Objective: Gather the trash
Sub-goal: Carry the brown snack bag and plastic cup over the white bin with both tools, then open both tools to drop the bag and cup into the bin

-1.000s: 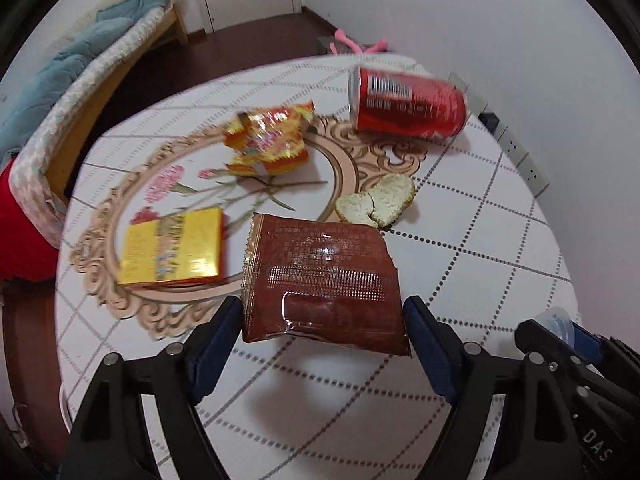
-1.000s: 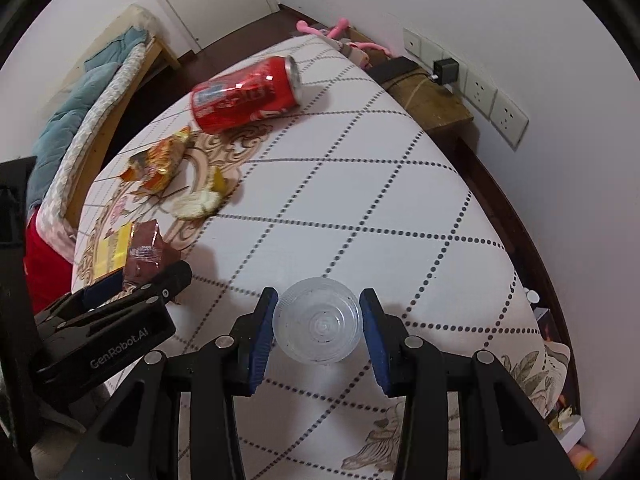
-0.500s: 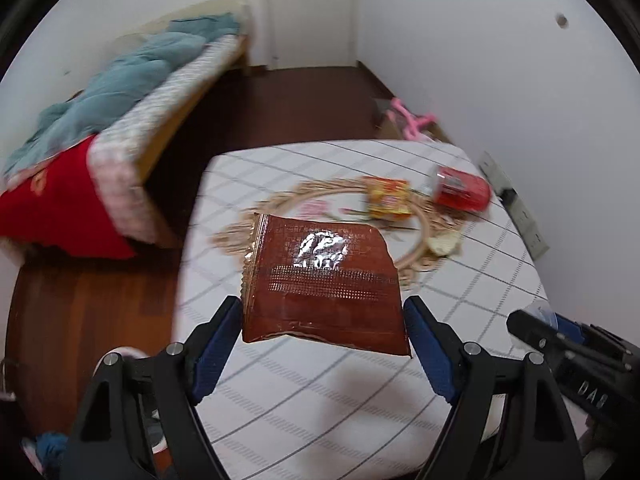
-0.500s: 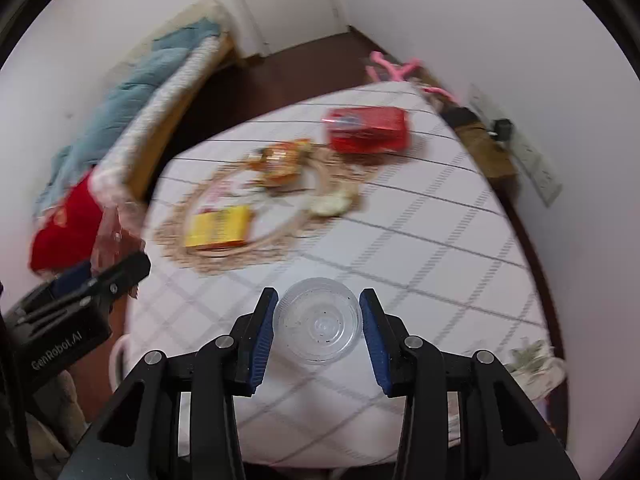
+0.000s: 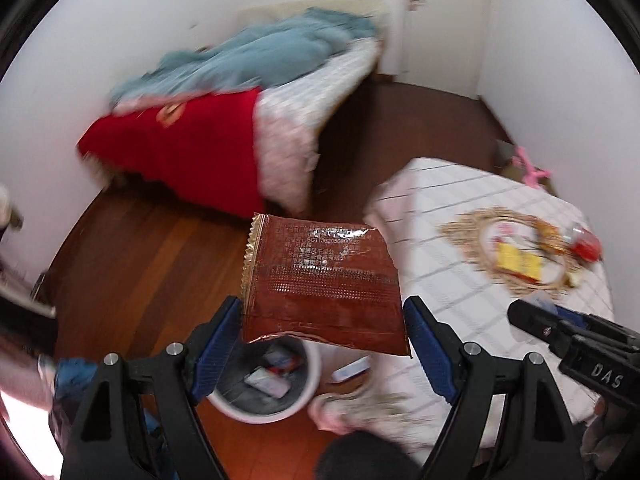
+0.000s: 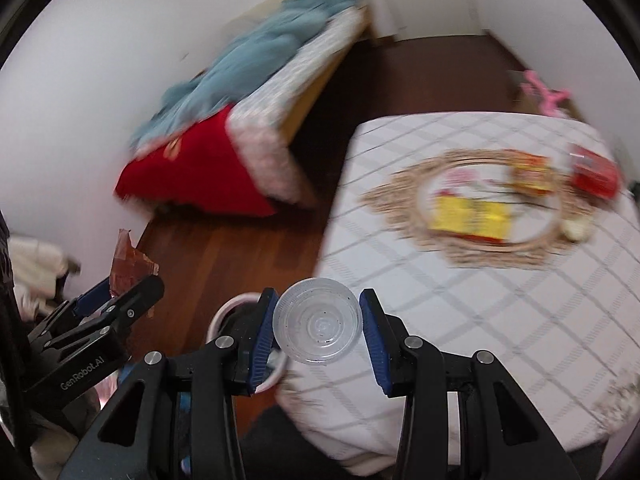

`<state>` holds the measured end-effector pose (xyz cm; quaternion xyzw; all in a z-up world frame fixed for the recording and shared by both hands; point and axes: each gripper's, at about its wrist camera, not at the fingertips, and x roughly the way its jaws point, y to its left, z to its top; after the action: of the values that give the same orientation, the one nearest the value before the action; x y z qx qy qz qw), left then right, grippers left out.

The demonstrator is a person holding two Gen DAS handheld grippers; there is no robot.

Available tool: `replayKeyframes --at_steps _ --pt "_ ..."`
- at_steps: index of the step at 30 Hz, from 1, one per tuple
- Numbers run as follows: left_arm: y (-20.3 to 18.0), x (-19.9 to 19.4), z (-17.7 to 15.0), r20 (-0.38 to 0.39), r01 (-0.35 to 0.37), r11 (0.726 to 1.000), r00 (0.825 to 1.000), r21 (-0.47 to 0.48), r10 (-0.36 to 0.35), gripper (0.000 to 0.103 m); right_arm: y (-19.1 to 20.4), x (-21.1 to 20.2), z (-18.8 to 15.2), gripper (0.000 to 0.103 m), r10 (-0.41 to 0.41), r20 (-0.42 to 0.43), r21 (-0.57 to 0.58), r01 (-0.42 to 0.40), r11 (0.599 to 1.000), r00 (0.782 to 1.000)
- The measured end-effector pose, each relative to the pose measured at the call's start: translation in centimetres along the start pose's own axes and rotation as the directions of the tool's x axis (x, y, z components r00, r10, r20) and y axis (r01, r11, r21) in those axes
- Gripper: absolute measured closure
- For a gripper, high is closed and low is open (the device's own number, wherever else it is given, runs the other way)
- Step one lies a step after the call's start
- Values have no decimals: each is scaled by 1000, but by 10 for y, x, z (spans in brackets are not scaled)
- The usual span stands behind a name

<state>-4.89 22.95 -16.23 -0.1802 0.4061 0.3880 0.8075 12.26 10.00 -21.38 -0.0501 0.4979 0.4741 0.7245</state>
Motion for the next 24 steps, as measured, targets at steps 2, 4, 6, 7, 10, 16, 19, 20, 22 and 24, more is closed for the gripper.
replayKeyframes --at_steps 2,4,6,7,10,16,19,20,22,24 --pt "33 17 -8 -34 -26 998 999 -49 24 23 27 34 -3 59 23 -60 -27 -25 999 998" --pt "66 40 -19 -83 -45 994 996 -100 37 23 49 73 -10 59 43 -133 -50 -50 997 990" --pt "96 67 -33 -144 -52 988 989 -147 31 23 70 116 -20 59 43 -211 -80 -61 995 977" --pt "107 78 -38 -165 -54 984 986 -169 26 23 77 132 -24 59 36 -236 -90 -58 994 971" --pt "136 121 -58 -248 -59 971 969 -230 0 23 94 190 -41 59 12 -337 -115 -54 992 941" --pt "165 198 -93 -382 -13 945 916 -326 -119 22 103 280 -67 59 -33 -476 -119 -27 993 879" --pt "171 221 -102 -414 -10 934 898 -358 -149 15 102 313 -76 59 -52 -526 -121 -15 993 849" --pt "173 226 -106 -426 -13 930 891 -368 -156 9 99 322 -77 59 -54 -542 -123 -16 992 839" --pt "177 231 -108 -435 -19 918 884 -396 -170 6 97 338 -80 59 -58 -563 -117 -10 993 825" --pt "183 231 -113 -439 -30 906 881 -422 -175 5 95 350 -82 59 -45 -581 -99 -16 995 812"
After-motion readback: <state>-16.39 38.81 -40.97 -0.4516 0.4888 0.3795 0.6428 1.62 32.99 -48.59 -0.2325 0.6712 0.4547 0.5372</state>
